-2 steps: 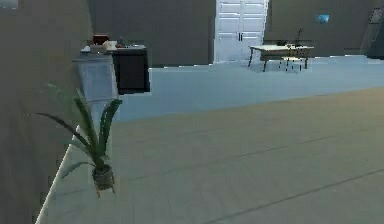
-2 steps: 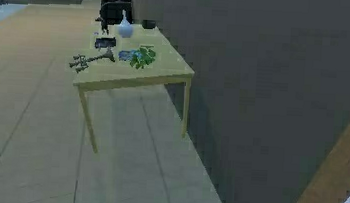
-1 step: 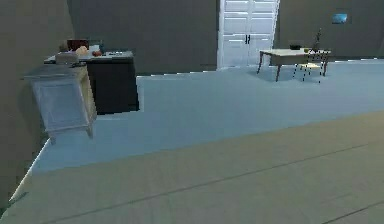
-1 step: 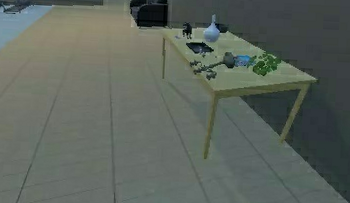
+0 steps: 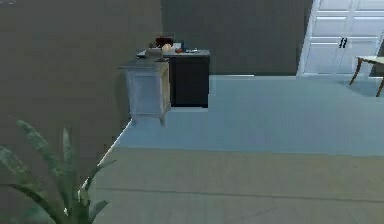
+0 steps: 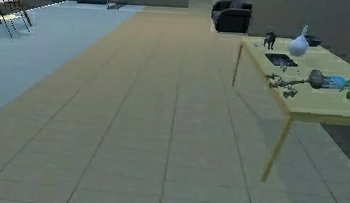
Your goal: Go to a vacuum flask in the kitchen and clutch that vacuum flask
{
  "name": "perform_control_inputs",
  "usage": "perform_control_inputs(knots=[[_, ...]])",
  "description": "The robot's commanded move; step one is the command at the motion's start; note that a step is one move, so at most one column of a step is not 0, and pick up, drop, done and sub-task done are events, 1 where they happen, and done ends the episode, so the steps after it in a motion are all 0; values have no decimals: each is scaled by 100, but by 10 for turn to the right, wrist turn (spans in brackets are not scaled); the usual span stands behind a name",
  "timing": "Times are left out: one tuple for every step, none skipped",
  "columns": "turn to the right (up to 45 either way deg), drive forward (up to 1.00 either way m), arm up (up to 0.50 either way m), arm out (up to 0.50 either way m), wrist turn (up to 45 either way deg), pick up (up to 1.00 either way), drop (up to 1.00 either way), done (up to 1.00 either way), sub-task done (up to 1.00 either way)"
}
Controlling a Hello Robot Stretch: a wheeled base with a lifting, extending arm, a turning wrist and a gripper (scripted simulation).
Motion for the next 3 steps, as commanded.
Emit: perform_control_inputs(knots=[[0, 10, 0, 0, 0, 0, 0, 0, 0], [30, 0, 0, 0, 0, 0, 0, 0, 0], [0, 100, 0, 0, 0, 0, 0, 0, 0]])
